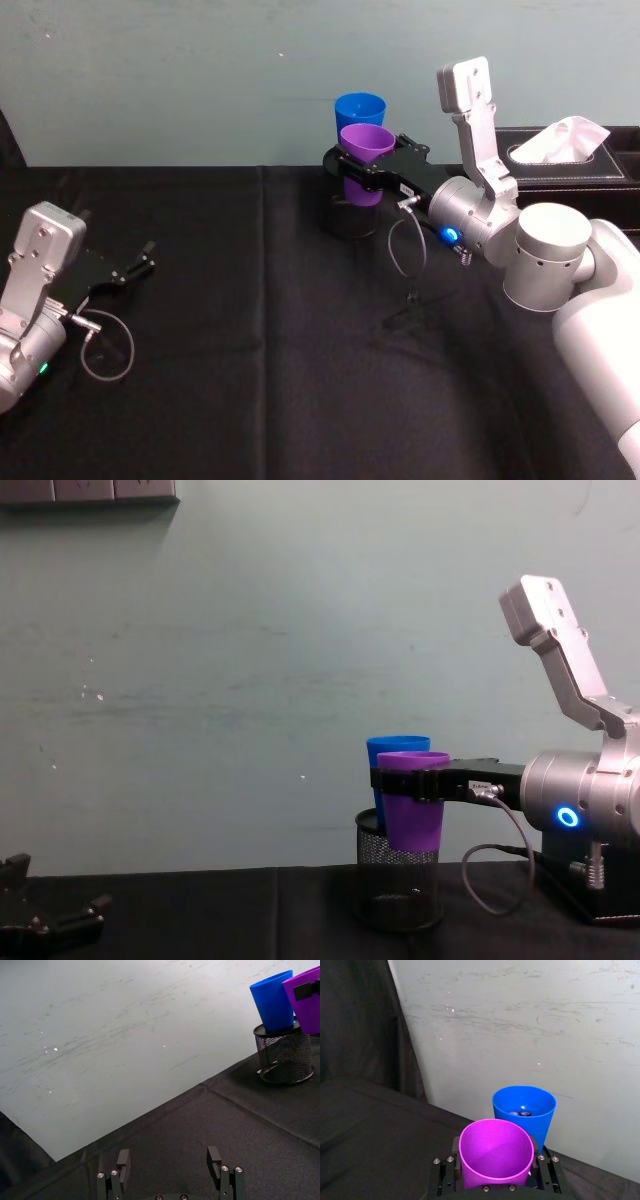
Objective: Pick up one cup with a gripper and tap it against the other cup.
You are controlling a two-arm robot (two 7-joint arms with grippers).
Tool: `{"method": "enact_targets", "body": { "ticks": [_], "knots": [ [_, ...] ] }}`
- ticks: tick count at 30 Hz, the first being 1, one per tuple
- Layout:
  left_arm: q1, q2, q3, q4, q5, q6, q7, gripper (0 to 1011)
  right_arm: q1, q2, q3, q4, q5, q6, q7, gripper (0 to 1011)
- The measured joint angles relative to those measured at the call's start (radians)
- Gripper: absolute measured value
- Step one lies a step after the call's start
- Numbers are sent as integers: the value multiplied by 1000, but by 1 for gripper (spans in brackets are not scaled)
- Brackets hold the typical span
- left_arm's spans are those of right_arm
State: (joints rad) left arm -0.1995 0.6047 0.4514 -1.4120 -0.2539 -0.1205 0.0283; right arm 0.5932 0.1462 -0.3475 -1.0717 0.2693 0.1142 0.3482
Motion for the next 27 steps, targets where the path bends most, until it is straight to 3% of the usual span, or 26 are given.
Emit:
{"method": "enact_targets", "body": {
  "ticks": [27],
  "knots": [
    [0, 0, 0, 0, 0, 0, 0, 1000, 0, 0, 0, 0, 0, 0, 0, 742]
  ]
}}
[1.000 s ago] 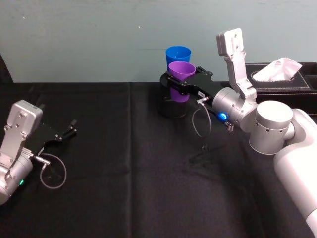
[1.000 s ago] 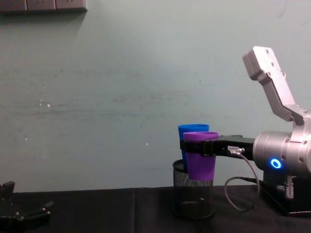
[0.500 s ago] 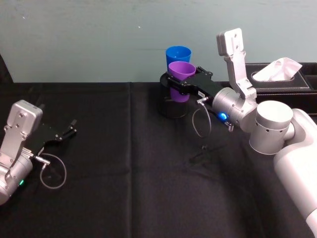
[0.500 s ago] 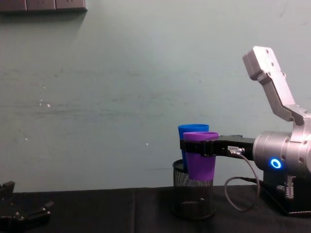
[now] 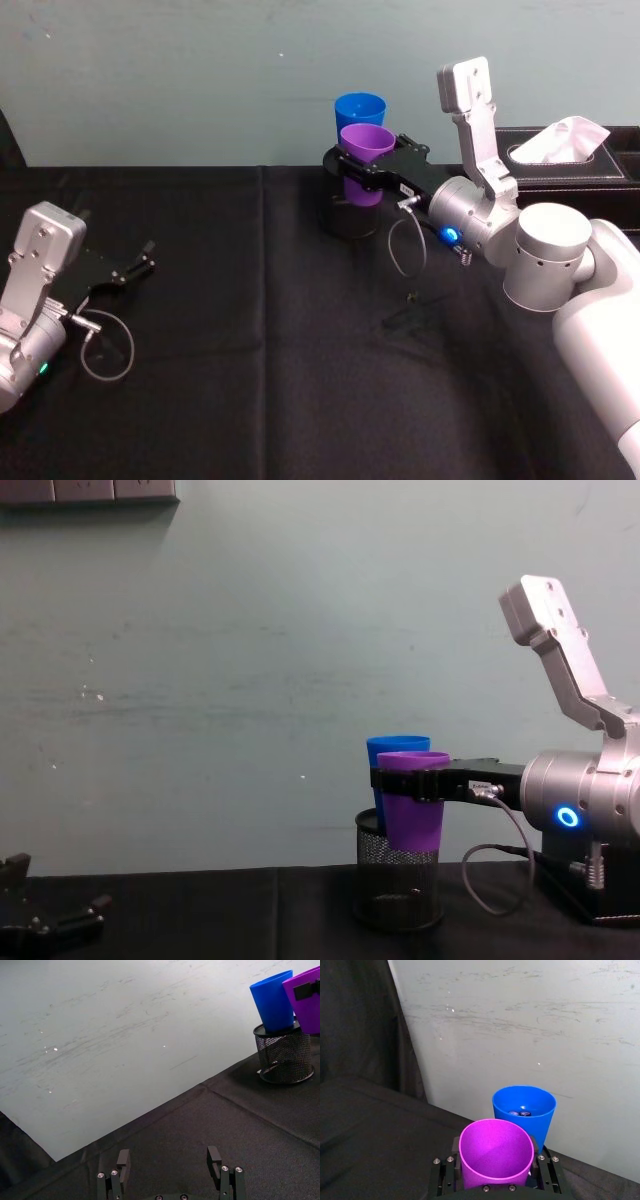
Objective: Pick up one cup with a gripper and tap it against the other cup.
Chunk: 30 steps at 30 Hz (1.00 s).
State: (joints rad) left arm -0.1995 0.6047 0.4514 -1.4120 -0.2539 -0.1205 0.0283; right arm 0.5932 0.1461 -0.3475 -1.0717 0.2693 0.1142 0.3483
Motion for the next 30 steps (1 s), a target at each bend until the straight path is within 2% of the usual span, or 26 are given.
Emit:
{"method": "enact_targets", "body": {
  "ticks": [30],
  "knots": [
    [0, 0, 0, 0, 0, 0, 0, 1000, 0, 0, 0, 0, 0, 0, 0, 743]
  ]
}}
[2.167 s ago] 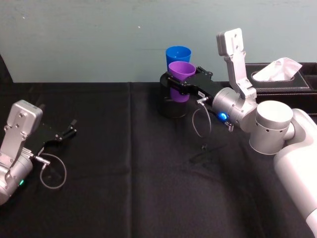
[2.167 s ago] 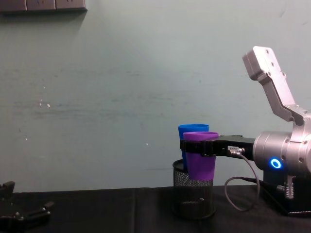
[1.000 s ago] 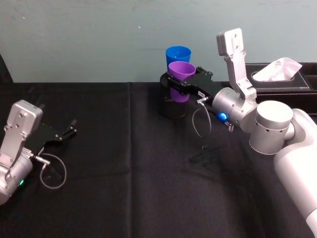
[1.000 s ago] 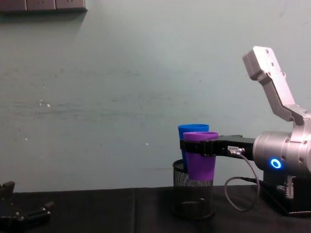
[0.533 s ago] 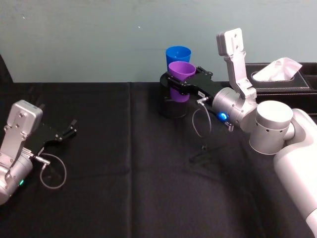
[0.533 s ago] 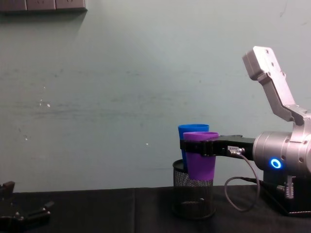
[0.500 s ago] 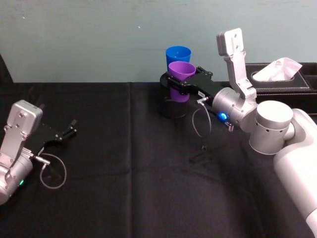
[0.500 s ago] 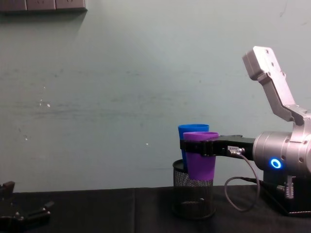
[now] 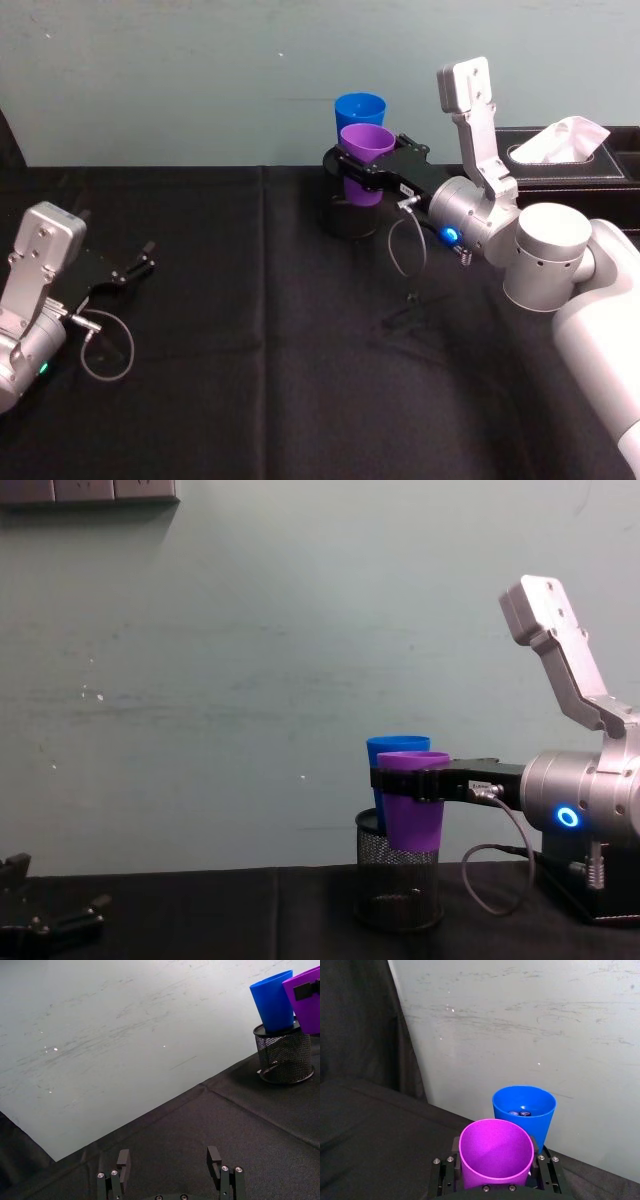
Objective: Pick up one cup with a gripper and tap it against the other cup.
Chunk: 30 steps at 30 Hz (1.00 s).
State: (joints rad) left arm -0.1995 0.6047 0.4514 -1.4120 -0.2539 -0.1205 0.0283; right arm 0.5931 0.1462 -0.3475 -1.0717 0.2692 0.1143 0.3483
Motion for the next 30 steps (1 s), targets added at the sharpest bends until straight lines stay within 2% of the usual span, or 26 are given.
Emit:
{"method": "enact_targets", "body": {
  "ticks": [30],
  "knots": [
    [0, 0, 0, 0, 0, 0, 0, 1000, 0, 0, 0, 0, 0, 0, 0, 742]
  ]
}}
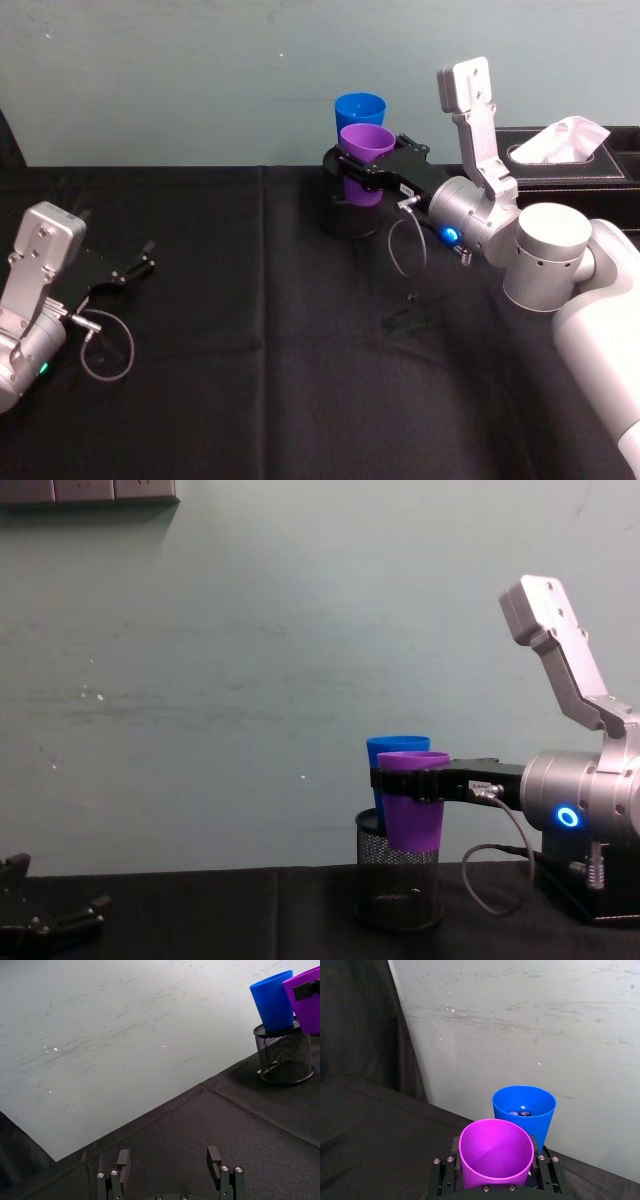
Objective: Pick up one cup with a gripper and tap it against the other cup.
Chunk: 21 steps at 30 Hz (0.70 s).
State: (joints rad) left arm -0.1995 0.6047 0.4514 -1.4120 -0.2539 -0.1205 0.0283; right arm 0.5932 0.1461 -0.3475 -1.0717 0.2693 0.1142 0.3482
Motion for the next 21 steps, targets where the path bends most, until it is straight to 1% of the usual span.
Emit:
{"method": "enact_targets", "body": {
  "ticks": [16, 19, 21],
  "knots": [
    [0, 0, 0, 0, 0, 0, 0, 1000, -1, 1, -1, -3, 0, 0, 0, 742],
    [0, 0, 0, 0, 0, 0, 0, 1000, -15, 10, -2, -24, 0, 4, 0, 742],
    [0, 0, 0, 0, 0, 0, 0, 1000, -35, 21, -1, -54, 2, 10, 0, 742]
  ]
}}
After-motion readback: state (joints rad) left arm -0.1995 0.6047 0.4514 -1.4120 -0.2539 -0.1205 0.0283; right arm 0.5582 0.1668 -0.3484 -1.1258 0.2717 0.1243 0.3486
